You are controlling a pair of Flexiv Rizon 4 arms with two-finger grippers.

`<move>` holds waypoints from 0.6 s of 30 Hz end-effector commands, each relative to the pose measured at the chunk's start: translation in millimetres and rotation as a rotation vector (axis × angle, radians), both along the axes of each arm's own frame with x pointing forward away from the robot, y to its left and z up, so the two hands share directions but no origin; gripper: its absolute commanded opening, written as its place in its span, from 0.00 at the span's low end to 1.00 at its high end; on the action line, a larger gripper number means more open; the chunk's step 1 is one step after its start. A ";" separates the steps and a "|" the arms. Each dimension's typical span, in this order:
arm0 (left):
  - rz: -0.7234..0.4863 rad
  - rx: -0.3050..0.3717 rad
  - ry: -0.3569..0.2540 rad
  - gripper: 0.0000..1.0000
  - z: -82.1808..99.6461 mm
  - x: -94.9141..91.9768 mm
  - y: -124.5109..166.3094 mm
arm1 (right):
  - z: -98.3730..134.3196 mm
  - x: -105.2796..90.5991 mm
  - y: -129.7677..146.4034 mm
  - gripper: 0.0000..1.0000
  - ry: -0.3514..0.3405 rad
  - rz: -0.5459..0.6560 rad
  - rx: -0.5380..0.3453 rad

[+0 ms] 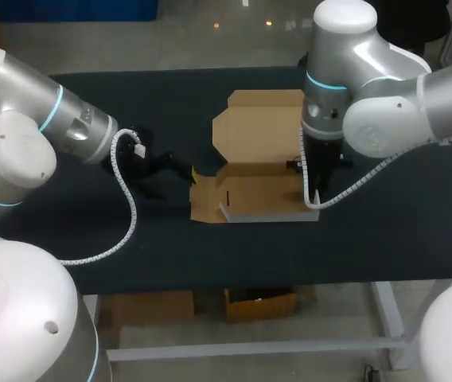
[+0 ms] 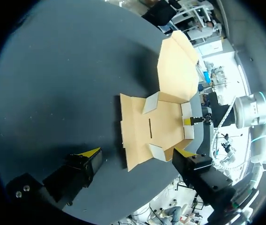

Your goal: Assemble the packaging by folding the flat box into shape, placing the metal phone stand inside, and closing the box properly

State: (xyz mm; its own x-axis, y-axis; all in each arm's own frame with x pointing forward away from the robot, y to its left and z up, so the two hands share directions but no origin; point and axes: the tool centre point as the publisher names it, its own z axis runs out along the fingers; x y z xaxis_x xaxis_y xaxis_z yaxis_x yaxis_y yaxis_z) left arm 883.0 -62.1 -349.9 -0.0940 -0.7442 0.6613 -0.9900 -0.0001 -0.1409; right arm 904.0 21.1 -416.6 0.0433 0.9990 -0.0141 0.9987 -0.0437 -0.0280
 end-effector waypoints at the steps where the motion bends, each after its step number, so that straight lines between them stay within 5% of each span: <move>1: 0.000 0.006 0.001 1.00 0.7 0.7 -1.1 | 0.9 1.2 0.6 0.00 0.006 0.000 -0.003; 11: -0.024 0.037 0.016 0.97 -8.6 10.8 -6.3 | 0.9 1.2 0.6 0.00 0.006 0.000 -0.003; 12: -0.041 0.020 0.025 0.76 -10.6 12.4 -6.2 | 0.9 1.2 0.6 0.00 0.006 0.000 -0.003; 13: -0.044 0.017 0.028 0.65 -12.2 13.7 -6.3 | 0.9 1.2 0.6 0.00 0.006 0.000 -0.003; 18: -0.048 0.000 0.031 0.44 -23.3 22.5 -7.8 | 0.9 1.2 0.6 0.00 0.006 0.000 -0.003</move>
